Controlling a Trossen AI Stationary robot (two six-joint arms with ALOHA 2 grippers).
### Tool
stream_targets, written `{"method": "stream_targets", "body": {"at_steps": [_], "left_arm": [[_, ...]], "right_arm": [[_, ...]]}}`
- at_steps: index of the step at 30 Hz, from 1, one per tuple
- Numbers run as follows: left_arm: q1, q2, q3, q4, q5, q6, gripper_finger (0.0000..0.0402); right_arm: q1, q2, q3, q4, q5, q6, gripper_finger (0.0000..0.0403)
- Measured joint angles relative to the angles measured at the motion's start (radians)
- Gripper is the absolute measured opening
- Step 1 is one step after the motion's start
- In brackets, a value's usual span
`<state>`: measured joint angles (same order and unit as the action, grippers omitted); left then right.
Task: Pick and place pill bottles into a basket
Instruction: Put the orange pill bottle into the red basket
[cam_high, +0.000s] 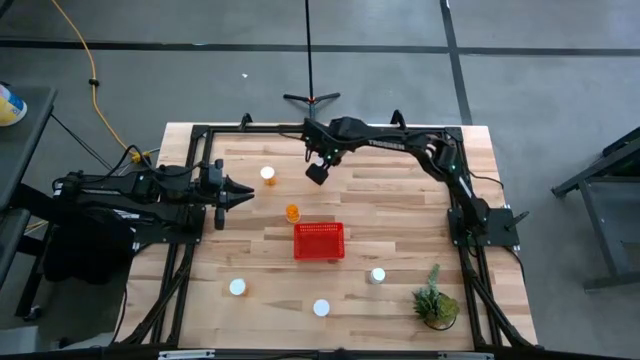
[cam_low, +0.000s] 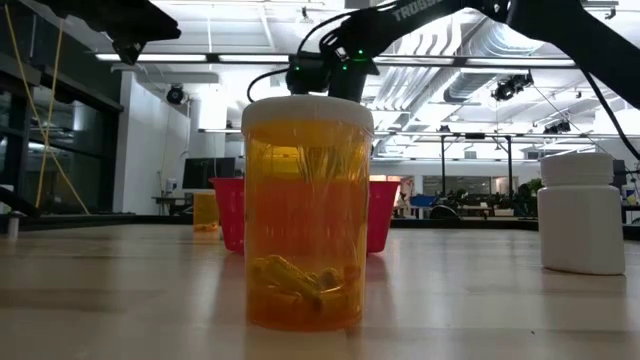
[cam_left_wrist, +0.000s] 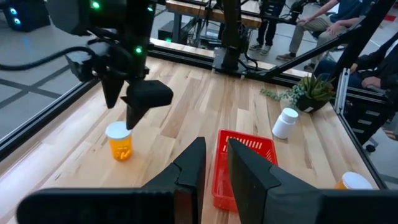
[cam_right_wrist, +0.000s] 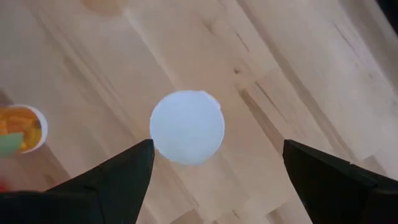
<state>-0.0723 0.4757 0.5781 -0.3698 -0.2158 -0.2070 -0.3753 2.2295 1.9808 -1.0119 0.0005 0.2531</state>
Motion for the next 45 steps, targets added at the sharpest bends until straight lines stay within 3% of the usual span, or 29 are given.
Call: {"method": "stream_targets", "body": {"at_steps": [8, 42, 45], "left_arm": [[0.0, 0.0, 0.0, 0.0, 0.0, 0.0, 0.0104], [0.0, 0.0, 0.0, 0.0, 0.0, -0.008, 0.0104], [0.0, 0.0, 0.0, 0.0, 0.0, -0.008, 0.0104]], "right_arm": [[-0.006, 0.0, 0.0, 0.046, -0.048, 0.005, 0.0347], [-0.013, 0.016, 0.001, 0.053, -0.038, 0.008, 0.0347], [-0.013, 0.041, 0.001, 0.047, -0.078, 0.008, 0.0347]]}}
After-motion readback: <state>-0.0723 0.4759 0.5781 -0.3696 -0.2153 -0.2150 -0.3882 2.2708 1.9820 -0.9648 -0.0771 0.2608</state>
